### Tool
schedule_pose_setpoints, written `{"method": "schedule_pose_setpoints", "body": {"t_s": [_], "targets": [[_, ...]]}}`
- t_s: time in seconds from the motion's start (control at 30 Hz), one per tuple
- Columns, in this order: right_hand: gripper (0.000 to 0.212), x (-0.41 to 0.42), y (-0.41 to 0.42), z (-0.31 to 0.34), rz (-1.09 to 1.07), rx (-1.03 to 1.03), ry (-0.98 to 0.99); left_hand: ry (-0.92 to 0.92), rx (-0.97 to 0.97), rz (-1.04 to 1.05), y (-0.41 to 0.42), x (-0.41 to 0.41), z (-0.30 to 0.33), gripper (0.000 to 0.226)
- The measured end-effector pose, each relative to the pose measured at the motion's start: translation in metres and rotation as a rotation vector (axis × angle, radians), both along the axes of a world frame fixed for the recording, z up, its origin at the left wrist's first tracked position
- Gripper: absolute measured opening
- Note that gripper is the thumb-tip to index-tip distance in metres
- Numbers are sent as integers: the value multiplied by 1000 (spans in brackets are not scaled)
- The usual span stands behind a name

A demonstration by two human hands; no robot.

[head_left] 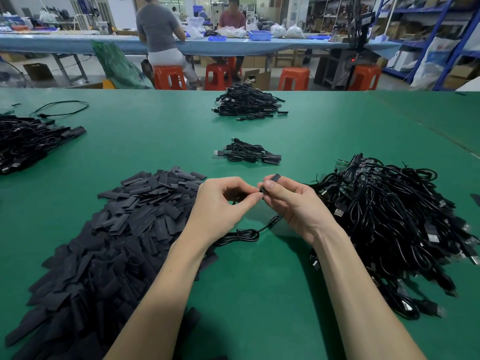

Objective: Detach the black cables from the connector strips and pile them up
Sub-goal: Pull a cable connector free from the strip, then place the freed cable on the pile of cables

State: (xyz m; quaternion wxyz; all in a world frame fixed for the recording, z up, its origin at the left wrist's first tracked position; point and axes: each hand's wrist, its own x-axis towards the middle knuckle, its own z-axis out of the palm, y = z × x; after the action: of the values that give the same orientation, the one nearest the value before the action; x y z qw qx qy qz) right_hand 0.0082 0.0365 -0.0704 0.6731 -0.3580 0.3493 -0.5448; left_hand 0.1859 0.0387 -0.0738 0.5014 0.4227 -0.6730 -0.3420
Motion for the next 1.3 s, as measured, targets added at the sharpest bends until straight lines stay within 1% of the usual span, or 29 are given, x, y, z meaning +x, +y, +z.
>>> {"method": "schedule_pose_setpoints", "body": {"t_s": [0.17, 0.33, 0.37, 0.47, 0.5, 0.6, 0.73, 0.87, 1.03, 1.1, 1.13, 1.17, 1.23, 1.3], "targets": [[15, -1, 0, 0, 6, -12, -8, 60, 53, -25, 1, 0, 3, 8], [21, 3, 1, 0, 2, -59, 92, 94, 114, -35, 0, 0, 3, 17], [24, 3, 1, 1, -16, -64, 89, 95, 117, -40, 0, 1, 4, 17], [40, 4, 1, 0, -85, -103, 109, 65, 130, -44, 0, 1, 4, 13], [41, 5, 1, 0, -101, -119, 123, 68, 136, -33, 0, 1, 3, 12], [35, 9, 2, -1, -134, -149, 141, 69, 114, 18, 1, -4, 2, 9], [32, 10, 2, -2, -156, -158, 170, 59, 81, 77, 2, -9, -1, 13], [20, 13, 3, -5, -161, -166, 214, 18, 53, 104, 3, -7, -3, 14], [23, 15, 2, -6, -174, -175, 289, -60, 22, 138, 3, -7, -1, 16], [29, 12, 2, -4, -152, -177, 410, -123, -19, 134, 2, -6, 3, 16], [32, 10, 3, -2, -142, -176, 522, -149, -35, 131, 2, -4, 5, 15], [33, 6, 3, 1, -132, -179, 670, -172, -48, 130, 2, -2, 8, 14], [27, -4, 3, 8, -87, -209, 1009, -217, -79, 147, -1, 4, 14, 12], [25, -13, 2, 17, 56, -236, 1275, -259, -122, 172, -3, 9, 20, 12]]}}
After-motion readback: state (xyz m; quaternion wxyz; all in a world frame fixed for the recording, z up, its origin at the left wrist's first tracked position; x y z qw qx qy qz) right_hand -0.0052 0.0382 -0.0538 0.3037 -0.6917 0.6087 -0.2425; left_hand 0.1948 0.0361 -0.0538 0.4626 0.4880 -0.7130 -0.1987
